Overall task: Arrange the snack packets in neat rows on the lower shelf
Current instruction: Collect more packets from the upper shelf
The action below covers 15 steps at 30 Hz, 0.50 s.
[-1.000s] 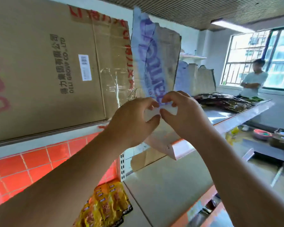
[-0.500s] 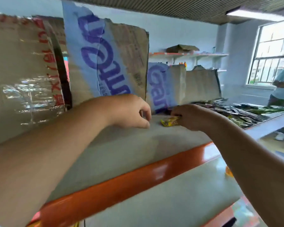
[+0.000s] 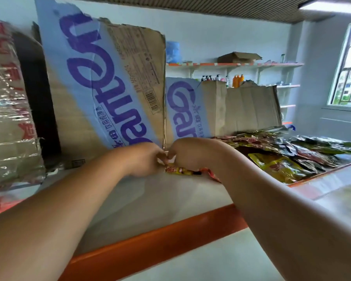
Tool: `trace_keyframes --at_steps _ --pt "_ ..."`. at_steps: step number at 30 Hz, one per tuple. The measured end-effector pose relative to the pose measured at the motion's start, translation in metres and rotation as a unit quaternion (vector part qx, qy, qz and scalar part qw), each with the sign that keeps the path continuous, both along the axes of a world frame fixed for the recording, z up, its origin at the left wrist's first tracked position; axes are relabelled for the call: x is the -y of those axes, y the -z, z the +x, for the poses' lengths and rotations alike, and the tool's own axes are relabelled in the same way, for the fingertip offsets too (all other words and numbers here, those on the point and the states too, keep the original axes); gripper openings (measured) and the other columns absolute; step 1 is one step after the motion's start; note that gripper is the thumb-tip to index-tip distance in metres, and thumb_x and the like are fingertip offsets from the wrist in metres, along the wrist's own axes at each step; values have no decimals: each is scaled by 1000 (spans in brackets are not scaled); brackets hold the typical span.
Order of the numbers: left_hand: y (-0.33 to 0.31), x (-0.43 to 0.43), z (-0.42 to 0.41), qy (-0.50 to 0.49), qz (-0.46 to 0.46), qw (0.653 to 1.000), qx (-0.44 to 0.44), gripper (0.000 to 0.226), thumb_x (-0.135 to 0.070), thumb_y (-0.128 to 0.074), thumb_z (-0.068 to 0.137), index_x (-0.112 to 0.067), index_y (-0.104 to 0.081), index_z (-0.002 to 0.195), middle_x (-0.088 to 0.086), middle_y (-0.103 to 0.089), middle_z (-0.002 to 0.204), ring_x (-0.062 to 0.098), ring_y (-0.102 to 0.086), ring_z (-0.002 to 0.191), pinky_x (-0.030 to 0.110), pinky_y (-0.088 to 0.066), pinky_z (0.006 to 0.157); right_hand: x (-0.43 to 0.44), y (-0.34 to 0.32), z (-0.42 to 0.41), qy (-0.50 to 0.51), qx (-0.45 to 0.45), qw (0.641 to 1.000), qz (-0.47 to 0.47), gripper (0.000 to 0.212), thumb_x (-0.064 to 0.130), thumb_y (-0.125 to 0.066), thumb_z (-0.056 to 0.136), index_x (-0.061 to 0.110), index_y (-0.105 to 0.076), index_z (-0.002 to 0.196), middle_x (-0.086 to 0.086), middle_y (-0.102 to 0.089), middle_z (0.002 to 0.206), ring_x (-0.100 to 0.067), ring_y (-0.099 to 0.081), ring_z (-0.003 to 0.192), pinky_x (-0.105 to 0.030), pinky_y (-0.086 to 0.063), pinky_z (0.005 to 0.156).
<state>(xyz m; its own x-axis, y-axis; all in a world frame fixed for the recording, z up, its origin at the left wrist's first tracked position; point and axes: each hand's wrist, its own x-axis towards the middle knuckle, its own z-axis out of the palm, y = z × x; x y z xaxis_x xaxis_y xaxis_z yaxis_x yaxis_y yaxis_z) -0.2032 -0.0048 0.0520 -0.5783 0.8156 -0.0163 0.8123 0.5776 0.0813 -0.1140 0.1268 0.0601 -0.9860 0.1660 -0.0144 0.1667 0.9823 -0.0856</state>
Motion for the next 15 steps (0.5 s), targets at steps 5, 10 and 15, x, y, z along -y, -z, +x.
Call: trace_keyframes --at_steps 5,10,15 --pt "4 0 -1 -6 3 1000 27 39 -27 -57 99 -48 -62 132 -9 -60 125 13 -58 111 32 -50 97 -41 -19 6 3 -43 994 -105 27 17 -55 98 30 -66 119 12 -64 95 -5 -67 78 -22 -50 67" --pt "14 -11 -4 7 7 999 30 50 -25 -51 97 -59 -55 133 -13 -50 136 15 -52 122 38 -45 106 -67 -24 19 36 -17 999 21 20 42 -69 90 25 -67 99 4 -66 99 -17 -61 91 -27 -45 70" --pt "13 -5 -13 2 27 999 22 62 -7 -53 92 -65 -59 112 -15 -54 132 12 -58 113 40 -54 97 -46 -12 27 20 103 993 53 34 48 -78 80 29 -63 104 6 -64 104 -16 -61 97 -30 -51 78"
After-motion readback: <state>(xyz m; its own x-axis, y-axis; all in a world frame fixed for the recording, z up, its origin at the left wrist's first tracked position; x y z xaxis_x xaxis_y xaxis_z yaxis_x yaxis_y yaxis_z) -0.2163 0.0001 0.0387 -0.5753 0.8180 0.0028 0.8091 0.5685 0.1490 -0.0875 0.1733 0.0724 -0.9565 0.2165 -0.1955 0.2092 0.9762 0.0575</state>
